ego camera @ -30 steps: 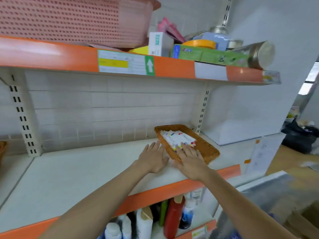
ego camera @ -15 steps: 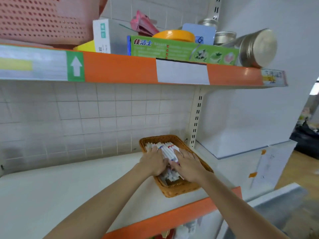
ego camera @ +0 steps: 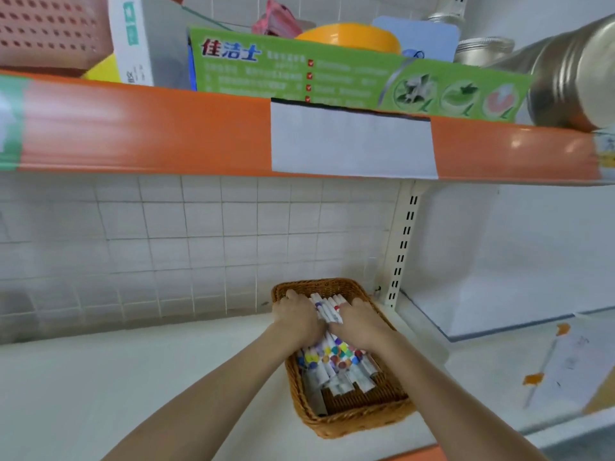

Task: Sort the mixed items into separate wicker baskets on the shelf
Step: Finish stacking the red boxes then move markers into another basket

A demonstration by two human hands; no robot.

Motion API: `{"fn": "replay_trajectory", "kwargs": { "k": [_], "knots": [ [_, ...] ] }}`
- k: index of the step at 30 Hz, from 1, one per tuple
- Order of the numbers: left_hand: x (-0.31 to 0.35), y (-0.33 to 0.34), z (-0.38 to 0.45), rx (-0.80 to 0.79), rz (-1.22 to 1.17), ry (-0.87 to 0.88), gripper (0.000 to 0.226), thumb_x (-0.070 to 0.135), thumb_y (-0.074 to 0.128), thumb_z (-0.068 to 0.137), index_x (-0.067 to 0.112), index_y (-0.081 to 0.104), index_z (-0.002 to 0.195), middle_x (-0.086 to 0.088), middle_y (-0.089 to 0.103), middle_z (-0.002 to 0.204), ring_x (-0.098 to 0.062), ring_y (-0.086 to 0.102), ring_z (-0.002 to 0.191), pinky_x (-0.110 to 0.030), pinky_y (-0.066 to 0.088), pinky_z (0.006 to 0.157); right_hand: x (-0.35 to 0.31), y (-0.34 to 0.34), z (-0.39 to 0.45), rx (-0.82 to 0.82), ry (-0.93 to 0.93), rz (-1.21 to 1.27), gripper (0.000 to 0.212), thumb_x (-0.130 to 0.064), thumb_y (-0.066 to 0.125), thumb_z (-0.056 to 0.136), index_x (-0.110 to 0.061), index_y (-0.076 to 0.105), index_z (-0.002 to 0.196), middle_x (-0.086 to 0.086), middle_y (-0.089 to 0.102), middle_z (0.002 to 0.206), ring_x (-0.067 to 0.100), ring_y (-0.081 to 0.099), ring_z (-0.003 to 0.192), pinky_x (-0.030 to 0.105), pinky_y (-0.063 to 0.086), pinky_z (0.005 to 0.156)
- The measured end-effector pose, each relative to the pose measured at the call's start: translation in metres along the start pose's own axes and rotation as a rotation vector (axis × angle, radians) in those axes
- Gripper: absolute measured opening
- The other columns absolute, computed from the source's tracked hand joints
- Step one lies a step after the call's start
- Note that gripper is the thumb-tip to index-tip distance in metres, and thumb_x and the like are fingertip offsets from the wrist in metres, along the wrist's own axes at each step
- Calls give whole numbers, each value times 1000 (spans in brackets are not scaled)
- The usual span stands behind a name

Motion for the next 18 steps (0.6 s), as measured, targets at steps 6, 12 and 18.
{"fn": "replay_trajectory", "kwargs": {
  "k": [6,12,18],
  "knots": [
    [0,0,1,-13,-25,-54,76,56,48,92,0,32,141,-17,39,138,-30,47,124,-37,42,98,-5,-12,1,-13,-98,101,48,-37,51,96,-3,45,130,16,46,131,32,41,124,27,32,79],
    [2,-1,-2,9,-73,-71,60,44,51,93,1,44,133,-13,50,133,-28,54,118,-34,45,92,0,-13,3,54,-109,126,36,-25,58,92,-15,36,66,-2,40,66,9,39,56,19,22,41],
    [2,-5,-9,45,-117,-73,28,27,52,93,6,59,110,-9,61,111,-24,60,102,-30,48,76,7,-12,2,72,-137,205,35,-18,55,92,-17,30,67,-2,36,65,9,33,53,22,21,44]
  ]
}}
Point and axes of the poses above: each hand's wrist, its own z-axis towards the middle knuckle, its own y-axis out of the palm, x = y × z, the point moved 8 cm from there along z, towards the middle knuckle
